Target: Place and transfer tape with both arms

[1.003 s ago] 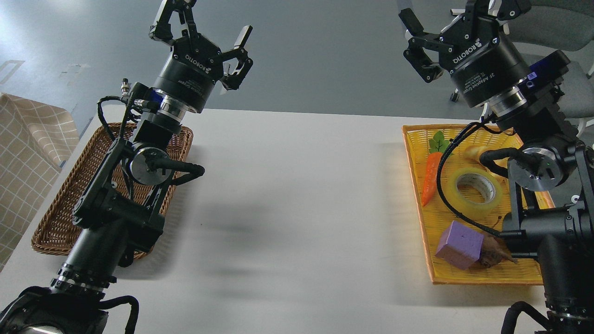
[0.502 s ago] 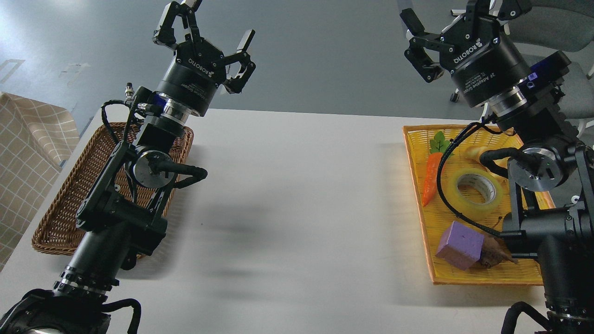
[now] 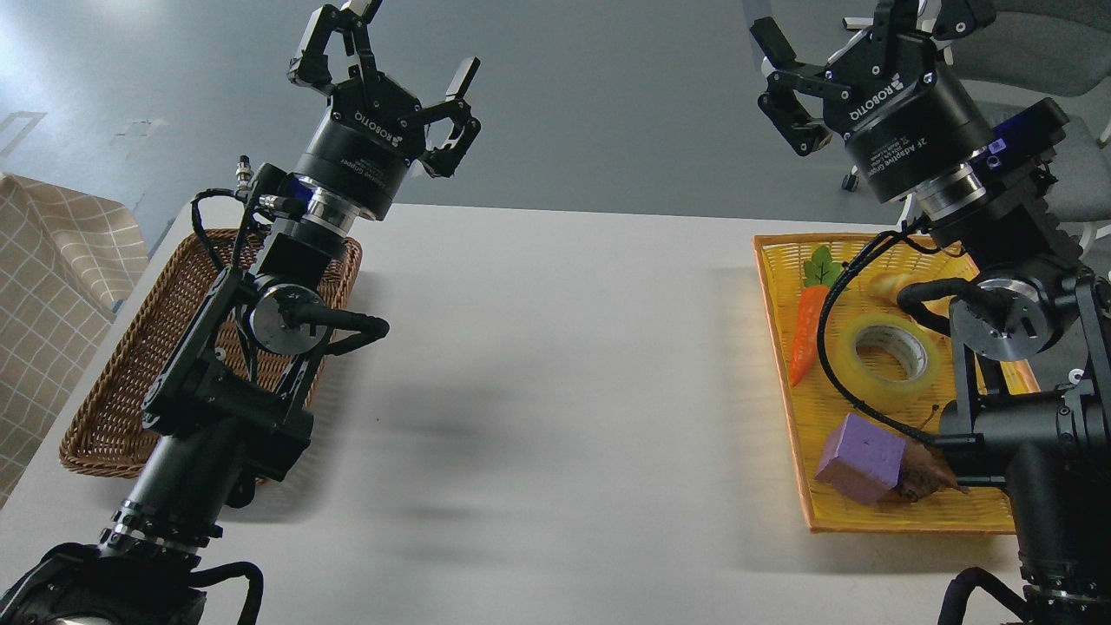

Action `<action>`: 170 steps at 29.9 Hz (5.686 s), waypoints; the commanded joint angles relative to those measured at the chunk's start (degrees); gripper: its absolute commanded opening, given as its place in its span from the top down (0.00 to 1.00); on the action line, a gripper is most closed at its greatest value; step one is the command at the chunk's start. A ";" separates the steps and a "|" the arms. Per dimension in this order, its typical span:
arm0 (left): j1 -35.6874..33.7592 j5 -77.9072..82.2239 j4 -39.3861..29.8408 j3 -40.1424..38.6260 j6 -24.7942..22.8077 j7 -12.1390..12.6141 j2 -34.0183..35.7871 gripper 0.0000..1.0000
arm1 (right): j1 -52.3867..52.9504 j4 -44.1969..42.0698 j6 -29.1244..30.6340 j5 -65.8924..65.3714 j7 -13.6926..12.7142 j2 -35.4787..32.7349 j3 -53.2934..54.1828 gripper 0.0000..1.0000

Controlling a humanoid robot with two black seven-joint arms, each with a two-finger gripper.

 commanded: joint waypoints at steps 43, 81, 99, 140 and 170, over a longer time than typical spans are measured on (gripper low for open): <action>0.00 0.02 -0.62 -0.43 0.01 -0.27 -0.07 0.02 | 0.93 0.31 0.00 0.00 -0.09 0.00 -0.02 0.00; 1.14 0.02 -2.20 0.53 -0.70 -2.55 -0.15 0.02 | -0.04 0.30 0.79 0.09 0.61 0.00 0.24 0.00; 1.23 0.02 -2.99 0.88 -0.96 -2.64 -1.12 0.02 | -0.30 0.04 -2.02 0.09 0.53 0.00 1.12 0.00; 3.34 0.72 -5.54 0.80 0.71 -2.11 0.20 0.02 | -11.90 8.47 -7.83 -21.08 5.28 -25.13 6.57 0.00; 5.19 0.90 -5.54 1.15 0.54 -1.94 0.02 0.02 | -14.27 12.52 1.54 -76.66 -1.23 -41.75 -15.57 0.00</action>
